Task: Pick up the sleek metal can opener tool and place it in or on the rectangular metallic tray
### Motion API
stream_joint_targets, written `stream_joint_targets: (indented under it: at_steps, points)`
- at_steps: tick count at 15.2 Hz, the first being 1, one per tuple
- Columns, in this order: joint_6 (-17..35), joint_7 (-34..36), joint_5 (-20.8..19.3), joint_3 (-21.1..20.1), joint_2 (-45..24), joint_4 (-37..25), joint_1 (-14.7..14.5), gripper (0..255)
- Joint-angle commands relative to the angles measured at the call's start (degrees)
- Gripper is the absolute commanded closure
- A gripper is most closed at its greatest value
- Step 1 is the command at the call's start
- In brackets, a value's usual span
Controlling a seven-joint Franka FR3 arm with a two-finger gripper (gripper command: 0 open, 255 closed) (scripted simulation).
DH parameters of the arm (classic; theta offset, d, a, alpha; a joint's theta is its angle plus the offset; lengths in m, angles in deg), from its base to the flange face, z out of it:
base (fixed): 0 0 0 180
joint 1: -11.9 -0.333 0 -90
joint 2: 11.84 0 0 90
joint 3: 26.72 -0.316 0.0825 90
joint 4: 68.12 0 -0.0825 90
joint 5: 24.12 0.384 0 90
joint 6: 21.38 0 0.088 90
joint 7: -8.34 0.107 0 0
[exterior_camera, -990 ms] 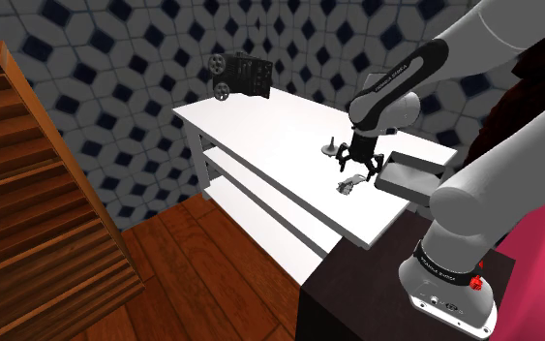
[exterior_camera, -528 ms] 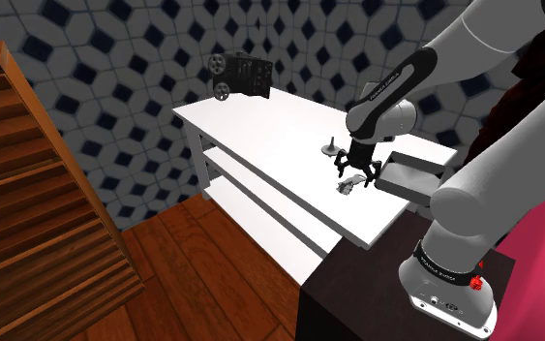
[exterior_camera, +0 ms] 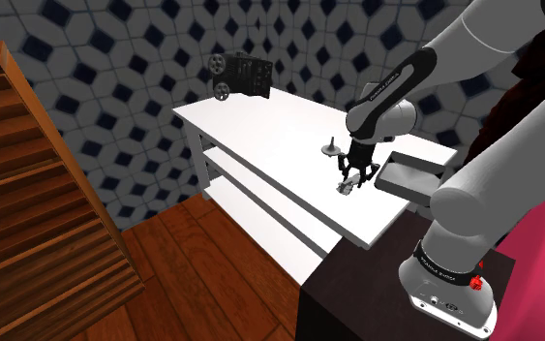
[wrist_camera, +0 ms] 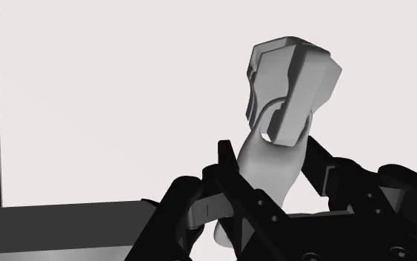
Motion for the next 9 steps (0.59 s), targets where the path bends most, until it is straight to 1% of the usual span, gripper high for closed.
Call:
stream_joint_targets:
  at_steps: [1,6,9]
  points:
    - [0.00,0.00,0.00,0.00,0.00,0.00,0.00,255]
    - [0.00,0.00,0.00,0.00,0.00,0.00,0.00,255]
    - [-3.25,0.86,-0.92,-0.27,2.81,-0.49,0.47,255]
